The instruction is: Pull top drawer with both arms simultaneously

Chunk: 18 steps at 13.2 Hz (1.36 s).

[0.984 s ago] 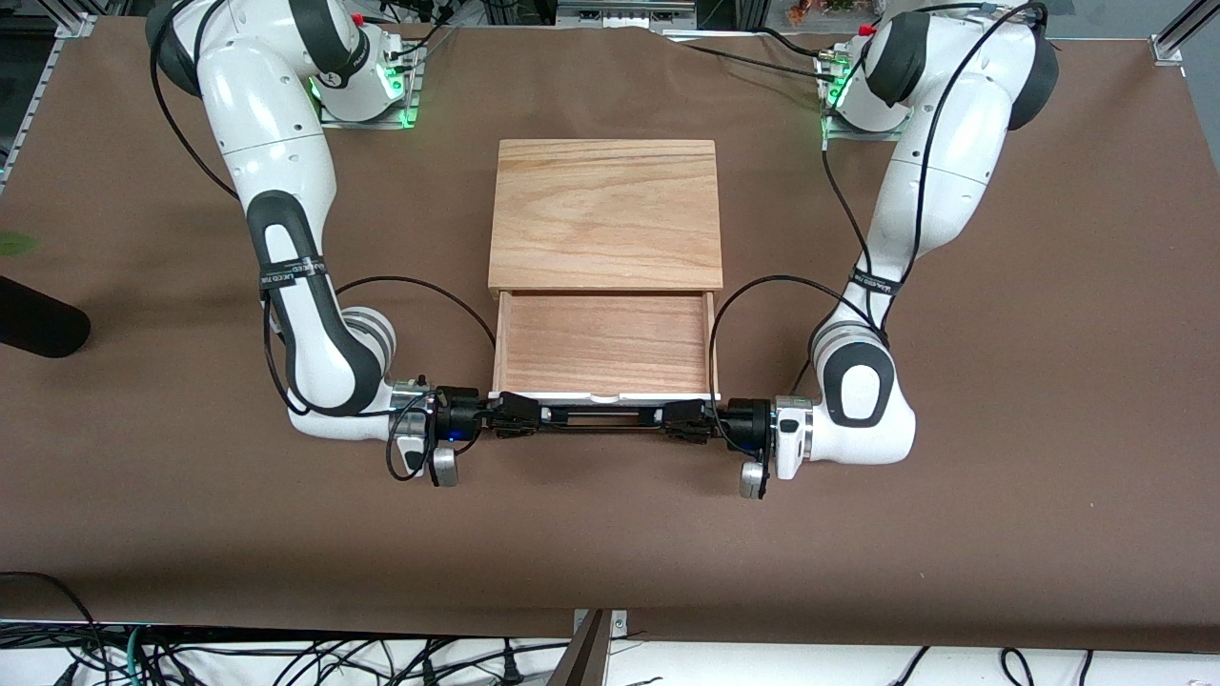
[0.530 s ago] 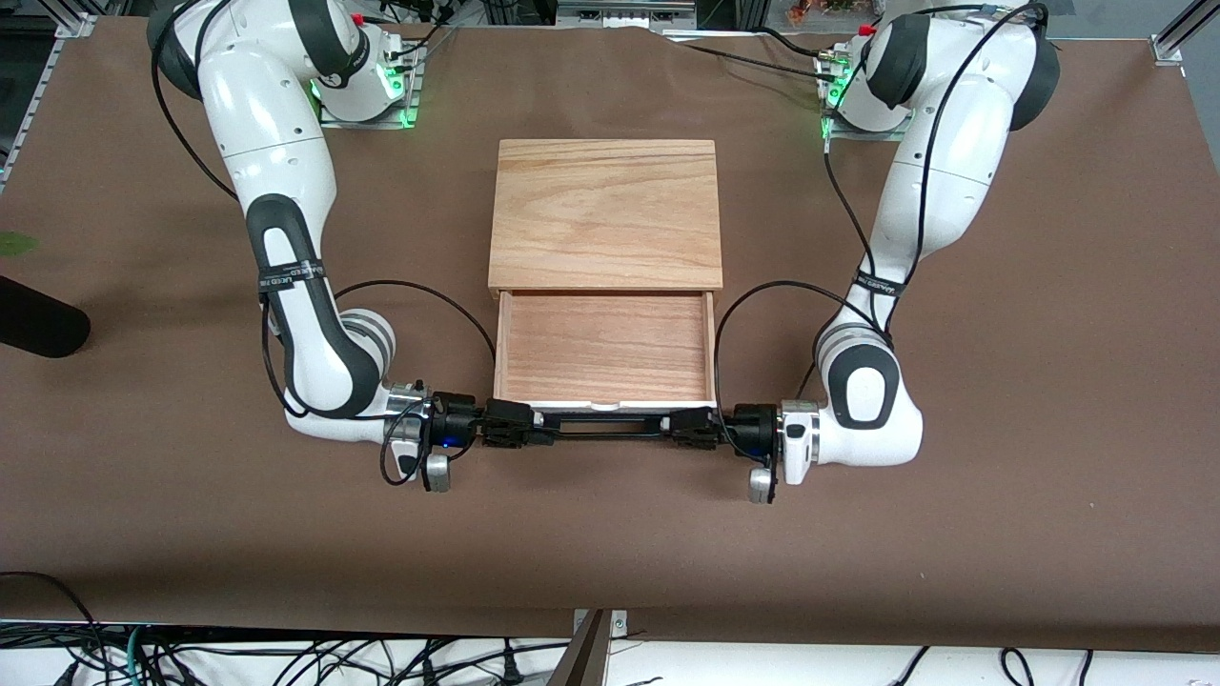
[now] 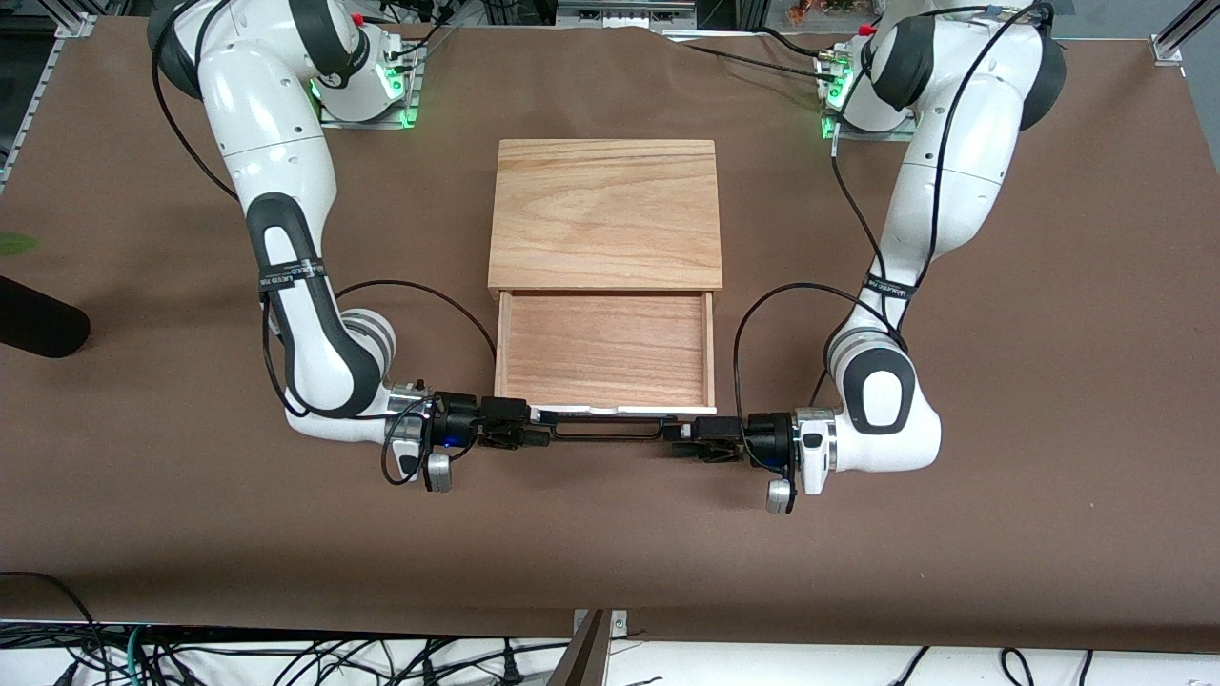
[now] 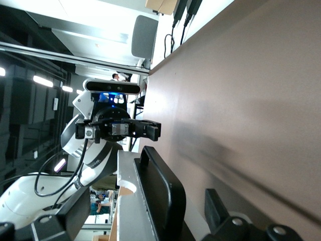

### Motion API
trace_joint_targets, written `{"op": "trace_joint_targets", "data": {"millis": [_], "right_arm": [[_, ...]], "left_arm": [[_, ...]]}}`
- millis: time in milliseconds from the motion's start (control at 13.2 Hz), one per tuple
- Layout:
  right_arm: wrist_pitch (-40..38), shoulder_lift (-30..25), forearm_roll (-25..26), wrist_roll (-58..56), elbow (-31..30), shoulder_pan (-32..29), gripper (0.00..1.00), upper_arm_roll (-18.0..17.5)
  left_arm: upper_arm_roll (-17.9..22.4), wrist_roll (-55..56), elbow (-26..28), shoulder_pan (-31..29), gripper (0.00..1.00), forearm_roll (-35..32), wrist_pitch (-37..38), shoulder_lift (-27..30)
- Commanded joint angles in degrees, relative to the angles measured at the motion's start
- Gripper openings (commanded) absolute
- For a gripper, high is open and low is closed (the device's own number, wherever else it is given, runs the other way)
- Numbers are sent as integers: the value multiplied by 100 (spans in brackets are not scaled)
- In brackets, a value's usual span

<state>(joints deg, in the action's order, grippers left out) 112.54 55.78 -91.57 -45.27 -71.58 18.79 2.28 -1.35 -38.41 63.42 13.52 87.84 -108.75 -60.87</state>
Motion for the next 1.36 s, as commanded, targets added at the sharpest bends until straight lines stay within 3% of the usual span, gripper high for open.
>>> {"op": "trace_joint_targets", "data": {"millis": [0,303,530,757,984,1286], "right_arm": [[-118,-181,822,577,65,-121,100,26],[-670,-567,2166,897,74,-323,100,237],[-1005,-814,3116,924,74,-315,100,685],[-1331,-1514,4975,1764,74,-254,100,827],[-2005,-2157,6858,2321,65,-227,100,783],[-2613,-2878,7941,2321,22,-271,100,879]], "left_arm": [[30,384,-145,-34,100,-352,38,65],[30,1010,-189,-306,100,-1908,450,496],[108,1019,-189,-569,100,-2726,1029,786],[371,1019,-189,-623,100,-3701,1513,1163],[504,1010,-180,-623,100,-5255,1523,1664],[574,1010,-110,-667,100,-6453,1523,2288]]}}
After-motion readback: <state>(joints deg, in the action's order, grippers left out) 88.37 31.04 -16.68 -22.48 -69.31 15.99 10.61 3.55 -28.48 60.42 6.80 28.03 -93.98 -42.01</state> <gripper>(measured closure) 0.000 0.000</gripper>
